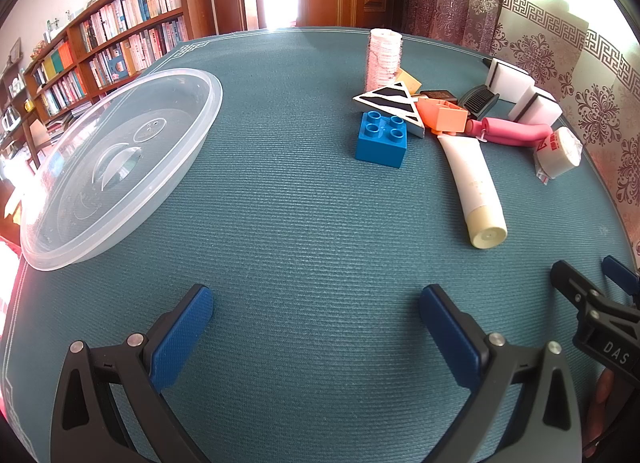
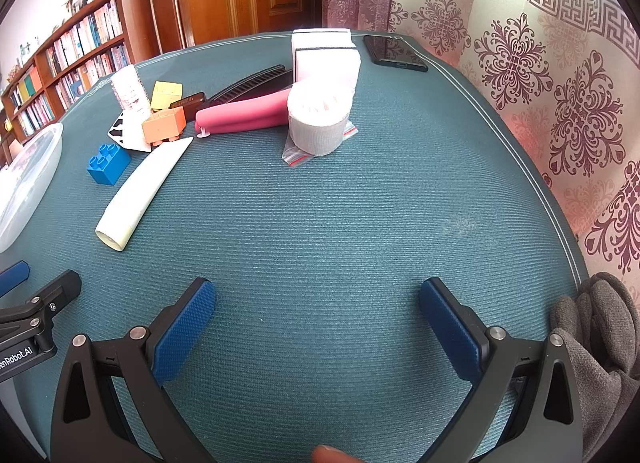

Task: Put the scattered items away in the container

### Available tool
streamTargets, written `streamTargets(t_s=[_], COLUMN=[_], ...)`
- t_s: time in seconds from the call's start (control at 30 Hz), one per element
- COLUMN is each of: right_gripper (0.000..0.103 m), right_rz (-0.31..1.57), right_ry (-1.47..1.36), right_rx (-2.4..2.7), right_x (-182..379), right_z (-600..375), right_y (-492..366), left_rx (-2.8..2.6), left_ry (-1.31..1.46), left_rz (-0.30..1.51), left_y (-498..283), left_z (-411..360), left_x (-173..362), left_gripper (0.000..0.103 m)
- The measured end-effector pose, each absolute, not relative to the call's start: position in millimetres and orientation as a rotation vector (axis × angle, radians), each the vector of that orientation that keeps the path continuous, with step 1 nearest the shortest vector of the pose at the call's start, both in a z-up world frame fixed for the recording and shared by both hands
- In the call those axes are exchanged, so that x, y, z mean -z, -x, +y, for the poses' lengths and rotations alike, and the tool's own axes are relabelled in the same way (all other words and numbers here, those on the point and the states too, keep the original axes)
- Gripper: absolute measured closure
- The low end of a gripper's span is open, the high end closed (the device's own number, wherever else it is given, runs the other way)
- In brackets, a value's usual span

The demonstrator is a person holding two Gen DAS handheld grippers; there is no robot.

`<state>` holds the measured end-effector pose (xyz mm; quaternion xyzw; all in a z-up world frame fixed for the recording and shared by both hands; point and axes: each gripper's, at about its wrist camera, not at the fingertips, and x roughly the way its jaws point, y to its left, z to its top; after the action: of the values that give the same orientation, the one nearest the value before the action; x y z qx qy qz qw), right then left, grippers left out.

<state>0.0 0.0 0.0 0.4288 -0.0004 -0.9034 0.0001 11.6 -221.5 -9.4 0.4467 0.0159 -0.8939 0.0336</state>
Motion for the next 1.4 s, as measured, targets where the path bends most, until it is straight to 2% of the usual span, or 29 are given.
streamTargets(t_s=[1.4], right_gripper=[0.000], right_rz=[0.008], right_ry=[-1.353], right_rx=[2.840], right_x=[0.6], right_z=[2.0], right_y=[-2.4], left_rx=[2.750], left_ry=[-1.374], left_rz=[0.051], left_y=[-11.5], left_z=[-222.1], left_x=[9.2], left_gripper=[0.000])
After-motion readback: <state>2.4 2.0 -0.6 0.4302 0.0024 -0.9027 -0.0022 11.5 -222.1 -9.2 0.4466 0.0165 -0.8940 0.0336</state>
